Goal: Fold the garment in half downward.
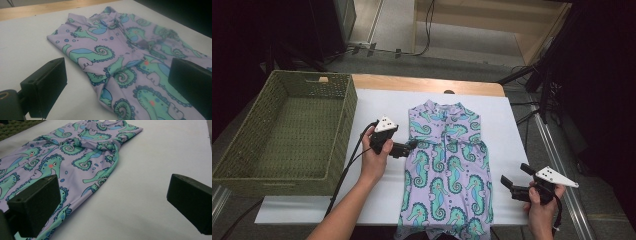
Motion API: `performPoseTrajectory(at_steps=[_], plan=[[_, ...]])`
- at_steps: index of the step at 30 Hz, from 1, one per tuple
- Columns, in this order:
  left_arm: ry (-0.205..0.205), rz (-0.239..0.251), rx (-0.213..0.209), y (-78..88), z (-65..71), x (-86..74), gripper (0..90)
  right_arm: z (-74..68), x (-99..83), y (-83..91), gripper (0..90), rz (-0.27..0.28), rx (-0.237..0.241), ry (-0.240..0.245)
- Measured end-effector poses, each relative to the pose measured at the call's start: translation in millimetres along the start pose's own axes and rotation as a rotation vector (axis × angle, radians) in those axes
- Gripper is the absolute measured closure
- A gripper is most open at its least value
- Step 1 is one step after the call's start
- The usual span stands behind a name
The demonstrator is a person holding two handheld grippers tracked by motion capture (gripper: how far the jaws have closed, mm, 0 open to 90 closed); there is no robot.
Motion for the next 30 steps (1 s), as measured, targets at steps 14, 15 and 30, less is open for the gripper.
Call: performPoseTrajectory(at_steps=[14,15,30], plan=[[0.043,-0.095,0.102,-34.9,-28.1,6.5,22.8,1.3,-0.6,-1.3,0.0,-0.011,-0.006,-0.012],[0.048,-0.1,0.103,-37.1,-29.5,7.1,24.6,1.4,-0.6,-1.3,0.0,-0.011,-0.005,-0.013],[0.053,-0.174,0.161,-79.9,-47.7,16.1,51.9,1.4,-0.5,-1.8,0.0,-0.012,-0.003,-0.014]])
Point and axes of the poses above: each handheld gripper's, and its own axes: y roughly backward along the jaws, x roughly out of its top, z roughly to its right, the point moved 8 cm from there along -y, roughly forward along the jaws, and after that the axes turned 10 degrees about x, right-handed, at the moved point
